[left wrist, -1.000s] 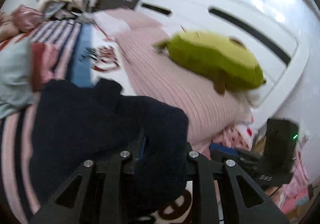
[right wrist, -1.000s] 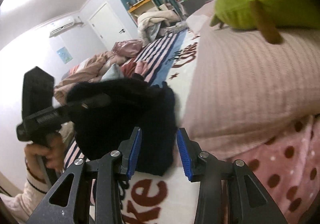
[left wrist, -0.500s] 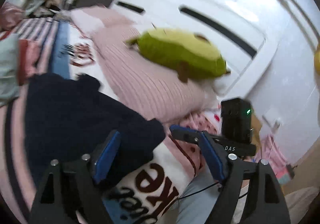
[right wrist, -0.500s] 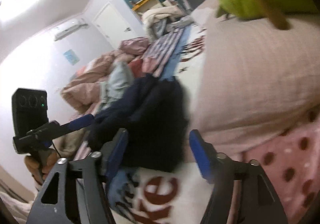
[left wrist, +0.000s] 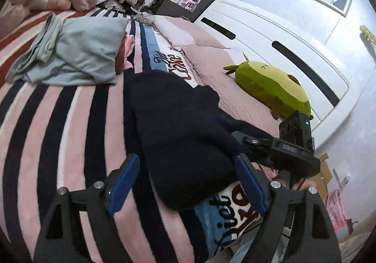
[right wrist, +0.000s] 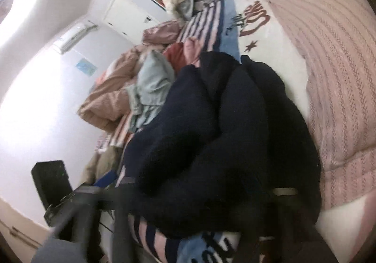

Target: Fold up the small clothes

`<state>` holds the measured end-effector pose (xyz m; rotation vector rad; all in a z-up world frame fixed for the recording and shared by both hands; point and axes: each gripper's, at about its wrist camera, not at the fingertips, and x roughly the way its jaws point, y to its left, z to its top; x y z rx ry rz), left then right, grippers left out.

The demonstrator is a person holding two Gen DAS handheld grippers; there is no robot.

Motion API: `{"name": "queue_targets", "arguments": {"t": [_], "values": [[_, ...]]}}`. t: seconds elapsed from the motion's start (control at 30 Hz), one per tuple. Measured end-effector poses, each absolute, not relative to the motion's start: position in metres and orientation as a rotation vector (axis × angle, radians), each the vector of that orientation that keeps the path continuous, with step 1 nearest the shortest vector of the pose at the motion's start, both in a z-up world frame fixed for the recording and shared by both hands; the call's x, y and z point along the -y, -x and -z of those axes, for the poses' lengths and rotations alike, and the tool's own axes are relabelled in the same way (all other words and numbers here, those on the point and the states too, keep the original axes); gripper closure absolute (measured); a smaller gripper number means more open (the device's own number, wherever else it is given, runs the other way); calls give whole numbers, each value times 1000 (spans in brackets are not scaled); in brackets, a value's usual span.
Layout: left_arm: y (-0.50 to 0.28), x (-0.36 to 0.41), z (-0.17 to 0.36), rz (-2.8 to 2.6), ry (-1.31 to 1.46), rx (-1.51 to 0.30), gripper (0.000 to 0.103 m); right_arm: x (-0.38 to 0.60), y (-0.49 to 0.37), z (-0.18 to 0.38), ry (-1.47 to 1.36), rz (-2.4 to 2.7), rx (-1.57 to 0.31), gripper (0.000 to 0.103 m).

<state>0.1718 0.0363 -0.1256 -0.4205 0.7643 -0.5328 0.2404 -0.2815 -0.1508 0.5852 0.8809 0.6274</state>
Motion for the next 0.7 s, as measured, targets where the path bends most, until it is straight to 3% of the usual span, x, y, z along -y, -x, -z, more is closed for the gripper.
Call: {"name": "queue_targets", "arguments": {"t": [0.07,0.17,0.3,0.37,0.53,0.7], "values": [[-174,-41,129,538,431,-760,23,288,-234,136,-557,-604,-798,87],[-178,-44,130,555,451,-751,23,307,-220,111,-533,-553,-701,87],[-189,-35,130,622,470,-755,20,329,-205,116,-471,-491,-748,86],[-200,-24,138,673,487,-793,9,331,-204,138,-446,-468,-838,71],[-232,4,171,714,523,-947,7,344,-196,168,-452,-414,-865,41],[-251,22,192,783,593,-1002,1,361,-187,171,-454,-410,-866,41]]}}
